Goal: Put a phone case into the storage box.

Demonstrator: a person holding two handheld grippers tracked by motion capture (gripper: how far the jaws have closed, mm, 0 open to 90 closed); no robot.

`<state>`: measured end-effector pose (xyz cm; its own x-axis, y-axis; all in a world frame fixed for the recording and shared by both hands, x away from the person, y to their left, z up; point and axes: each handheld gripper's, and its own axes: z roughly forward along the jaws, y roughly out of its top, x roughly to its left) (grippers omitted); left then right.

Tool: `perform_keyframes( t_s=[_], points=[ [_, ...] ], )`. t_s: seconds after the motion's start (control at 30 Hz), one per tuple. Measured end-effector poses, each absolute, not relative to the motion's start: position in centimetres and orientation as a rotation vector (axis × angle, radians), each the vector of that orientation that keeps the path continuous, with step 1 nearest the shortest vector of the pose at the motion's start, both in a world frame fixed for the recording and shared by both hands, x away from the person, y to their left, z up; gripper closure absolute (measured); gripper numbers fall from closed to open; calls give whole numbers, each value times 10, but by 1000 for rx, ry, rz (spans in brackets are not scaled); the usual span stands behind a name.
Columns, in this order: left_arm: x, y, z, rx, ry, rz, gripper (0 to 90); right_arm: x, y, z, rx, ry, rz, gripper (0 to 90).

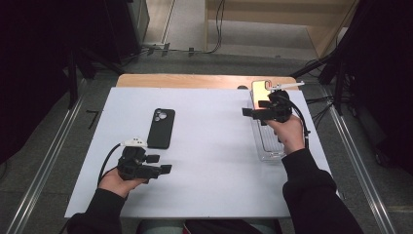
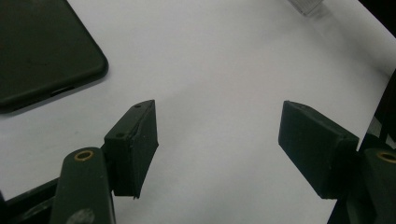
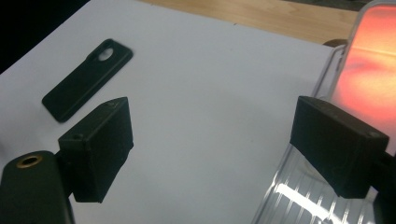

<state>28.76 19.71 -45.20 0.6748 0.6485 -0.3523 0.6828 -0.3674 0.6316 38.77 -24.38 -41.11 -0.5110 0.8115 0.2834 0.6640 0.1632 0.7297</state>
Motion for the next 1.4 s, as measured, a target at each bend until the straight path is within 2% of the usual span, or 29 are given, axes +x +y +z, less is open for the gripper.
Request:
perform_keyframes(
  t_s=[0.8, 1.4],
  points=[
    [295, 196, -448, 2102, 994, -60, 263, 332, -221, -417, 1245, 2441, 1352, 132],
    [295, 195, -447, 2092, 984, -82, 263, 286, -228, -432, 1177, 2536, 1337, 173]
  ],
)
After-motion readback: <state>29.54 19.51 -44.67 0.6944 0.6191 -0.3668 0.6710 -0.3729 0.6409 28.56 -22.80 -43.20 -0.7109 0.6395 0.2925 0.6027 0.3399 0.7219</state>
